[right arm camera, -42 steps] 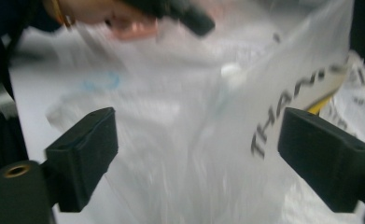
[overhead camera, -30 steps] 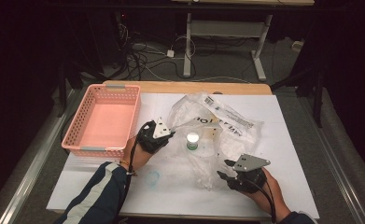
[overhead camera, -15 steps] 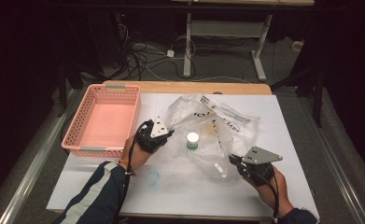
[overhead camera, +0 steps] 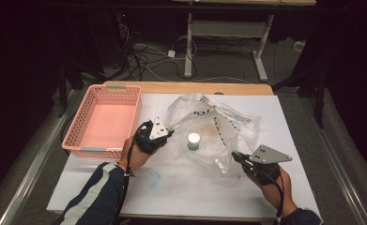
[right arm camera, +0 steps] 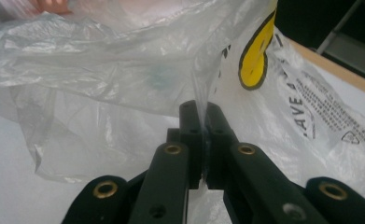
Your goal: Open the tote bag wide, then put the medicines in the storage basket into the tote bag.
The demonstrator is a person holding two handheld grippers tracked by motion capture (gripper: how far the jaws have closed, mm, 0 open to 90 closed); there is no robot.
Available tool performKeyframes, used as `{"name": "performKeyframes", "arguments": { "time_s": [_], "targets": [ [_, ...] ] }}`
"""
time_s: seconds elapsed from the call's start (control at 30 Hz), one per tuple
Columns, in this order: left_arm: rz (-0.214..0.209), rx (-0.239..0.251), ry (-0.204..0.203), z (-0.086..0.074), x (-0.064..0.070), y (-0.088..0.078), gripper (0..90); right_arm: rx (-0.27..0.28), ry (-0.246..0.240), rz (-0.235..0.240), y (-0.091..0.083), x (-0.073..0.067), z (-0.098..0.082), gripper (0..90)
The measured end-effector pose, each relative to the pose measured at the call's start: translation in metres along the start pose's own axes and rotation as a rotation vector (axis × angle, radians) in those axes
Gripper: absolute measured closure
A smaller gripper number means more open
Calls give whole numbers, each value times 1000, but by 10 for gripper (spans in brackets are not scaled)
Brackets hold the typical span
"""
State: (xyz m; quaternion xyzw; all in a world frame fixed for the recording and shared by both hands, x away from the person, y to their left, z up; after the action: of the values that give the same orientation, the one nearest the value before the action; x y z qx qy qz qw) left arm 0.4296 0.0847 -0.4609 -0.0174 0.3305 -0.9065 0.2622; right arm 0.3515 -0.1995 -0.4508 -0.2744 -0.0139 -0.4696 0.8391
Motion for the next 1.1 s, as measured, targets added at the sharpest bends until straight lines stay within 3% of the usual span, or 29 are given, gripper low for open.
{"name": "performKeyframes", "arguments": {
  "time_s": [0.37,0.57,0.73,0.83,1.1],
  "targets": [
    [27,64,14,11,-3,-24,851,91,11,-32,-14,8,18,900],
    [53,114,7,23,-13,-39,851,138,43,-62,-22,20,31,900],
    [65,155,-14,31,-23,-54,851,189,30,-103,-28,32,50,900],
    [80,163,1,37,-26,-66,850,215,19,-121,-32,38,60,900],
    [116,144,52,52,-34,-88,850,281,46,-142,-46,57,84,900]
  ]
}}
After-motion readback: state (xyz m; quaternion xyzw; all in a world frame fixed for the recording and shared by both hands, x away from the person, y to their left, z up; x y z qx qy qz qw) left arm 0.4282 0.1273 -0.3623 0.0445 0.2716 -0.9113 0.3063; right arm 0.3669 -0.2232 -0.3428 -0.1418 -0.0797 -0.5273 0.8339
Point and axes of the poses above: each handheld gripper's, and its own axes: y roughly forward along the jaws, z roughly out of its top, x roughly to its right, the point moved 6 cm from there along y, roughly forward along the jaws, and after that the axes turned 11 degrees about -z, right-handed, at the moved point
